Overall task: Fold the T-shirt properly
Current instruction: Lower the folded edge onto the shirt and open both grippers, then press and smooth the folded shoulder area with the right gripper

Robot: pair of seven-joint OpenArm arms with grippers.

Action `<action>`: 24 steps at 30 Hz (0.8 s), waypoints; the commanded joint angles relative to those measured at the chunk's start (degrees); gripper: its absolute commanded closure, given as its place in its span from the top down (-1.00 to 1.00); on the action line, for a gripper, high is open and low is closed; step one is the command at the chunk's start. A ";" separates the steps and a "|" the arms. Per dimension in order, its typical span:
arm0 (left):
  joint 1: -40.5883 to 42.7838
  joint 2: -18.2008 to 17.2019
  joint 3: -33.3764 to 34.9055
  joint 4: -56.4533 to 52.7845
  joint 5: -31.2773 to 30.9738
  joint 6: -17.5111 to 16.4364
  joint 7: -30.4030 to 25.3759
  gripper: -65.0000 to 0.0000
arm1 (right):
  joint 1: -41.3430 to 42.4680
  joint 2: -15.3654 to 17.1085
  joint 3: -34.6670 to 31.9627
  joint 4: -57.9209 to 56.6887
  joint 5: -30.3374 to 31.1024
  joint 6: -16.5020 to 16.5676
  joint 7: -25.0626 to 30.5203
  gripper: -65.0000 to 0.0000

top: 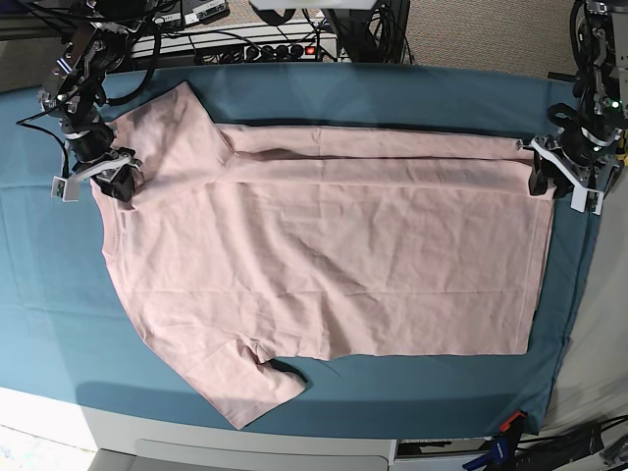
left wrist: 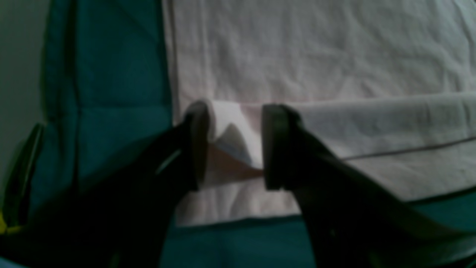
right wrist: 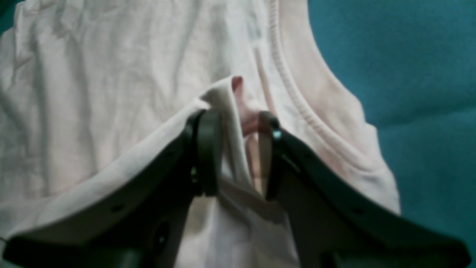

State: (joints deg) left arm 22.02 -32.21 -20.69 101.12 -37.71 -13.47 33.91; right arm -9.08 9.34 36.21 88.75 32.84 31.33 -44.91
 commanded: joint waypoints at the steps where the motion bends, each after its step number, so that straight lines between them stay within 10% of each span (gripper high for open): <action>1: -0.31 -0.94 -0.46 0.72 -0.42 -0.04 -1.66 -0.23 | 0.52 0.81 0.22 0.76 0.70 0.28 1.88 -0.46; 13: -0.31 -0.98 -0.48 0.72 6.88 1.49 -1.92 -0.23 | 2.23 0.85 10.05 0.83 1.05 0.31 1.60 -0.46; 24: -2.38 -0.98 -0.48 0.74 22.23 10.82 -2.27 -0.23 | -4.00 0.92 20.46 0.87 20.59 2.51 -13.14 -0.46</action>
State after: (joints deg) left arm 19.99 -32.08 -20.69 101.12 -15.68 -3.11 32.86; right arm -13.21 9.32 56.34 88.77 52.23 33.32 -58.94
